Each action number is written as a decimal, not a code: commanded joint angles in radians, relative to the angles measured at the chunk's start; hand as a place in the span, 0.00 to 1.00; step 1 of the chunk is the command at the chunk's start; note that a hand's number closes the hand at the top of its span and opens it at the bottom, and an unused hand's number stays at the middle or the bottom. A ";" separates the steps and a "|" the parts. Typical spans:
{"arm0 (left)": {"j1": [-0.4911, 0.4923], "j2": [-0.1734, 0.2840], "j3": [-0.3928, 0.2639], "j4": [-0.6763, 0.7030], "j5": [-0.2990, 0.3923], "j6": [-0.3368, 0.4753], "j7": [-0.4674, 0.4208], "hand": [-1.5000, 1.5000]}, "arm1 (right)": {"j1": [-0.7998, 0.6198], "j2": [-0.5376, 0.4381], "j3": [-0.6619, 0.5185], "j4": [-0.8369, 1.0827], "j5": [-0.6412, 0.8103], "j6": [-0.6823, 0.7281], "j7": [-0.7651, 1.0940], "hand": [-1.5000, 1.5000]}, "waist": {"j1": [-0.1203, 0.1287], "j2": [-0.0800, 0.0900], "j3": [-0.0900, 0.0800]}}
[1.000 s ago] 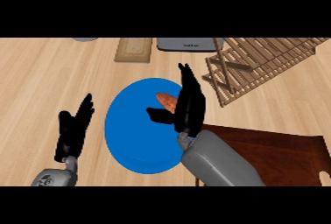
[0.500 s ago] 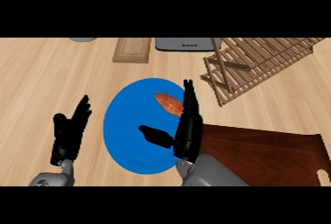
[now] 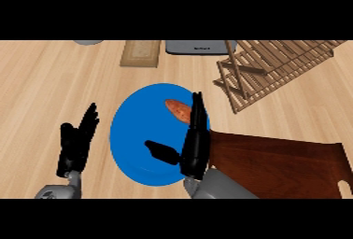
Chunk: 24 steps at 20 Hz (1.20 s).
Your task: Pick the sweet potato from the tray and place it in the plate
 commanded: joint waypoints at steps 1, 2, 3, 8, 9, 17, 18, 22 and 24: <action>0.005 0.040 0.046 -0.010 0.020 -0.035 0.009 0.50 | -0.031 0.005 -0.043 0.045 -0.018 -0.038 0.033 0.00 | -0.002 -0.001 0.000; 0.000 0.019 0.021 -0.062 0.000 -0.011 0.048 0.50 | -0.026 0.005 0.017 0.067 0.001 -0.089 0.087 0.00 | 0.000 -0.001 0.000; 0.004 0.022 0.016 -0.101 0.008 -0.017 0.086 0.50 | 0.018 0.005 -0.040 0.102 -0.031 -0.068 -0.012 0.00 | -0.001 0.000 0.000; -0.018 0.004 0.026 -0.047 0.012 -0.034 0.056 0.50 | -0.098 0.005 0.073 0.211 -0.028 -0.175 0.139 0.00 | 0.008 0.001 0.000; 0.054 -0.019 -0.002 -0.046 -0.025 -0.008 -0.011 0.50 | -0.002 0.005 0.041 0.131 0.041 -0.136 0.125 0.00 | -0.004 -0.002 0.000; 0.081 -0.005 0.020 -0.094 -0.027 -0.018 0.027 0.50 | 0.176 0.005 -0.035 0.018 0.239 -0.040 0.178 0.00 | -0.022 -0.007 -0.001; -0.030 -0.016 0.028 -0.005 -0.036 -0.018 0.042 0.50 | 0.134 0.005 -0.059 0.040 0.192 -0.036 0.159 0.00 | -0.016 -0.002 0.000; 0.035 -0.028 0.043 0.018 -0.027 -0.031 -0.043 0.50 | 0.221 -0.008 -0.081 0.011 0.165 -0.031 0.074 0.00 | -0.014 -0.002 0.000; 0.071 -0.046 0.017 -0.044 -0.064 0.003 -0.011 0.50 | 0.230 0.005 -0.085 0.033 0.213 -0.036 0.086 0.00 | -0.010 -0.002 0.000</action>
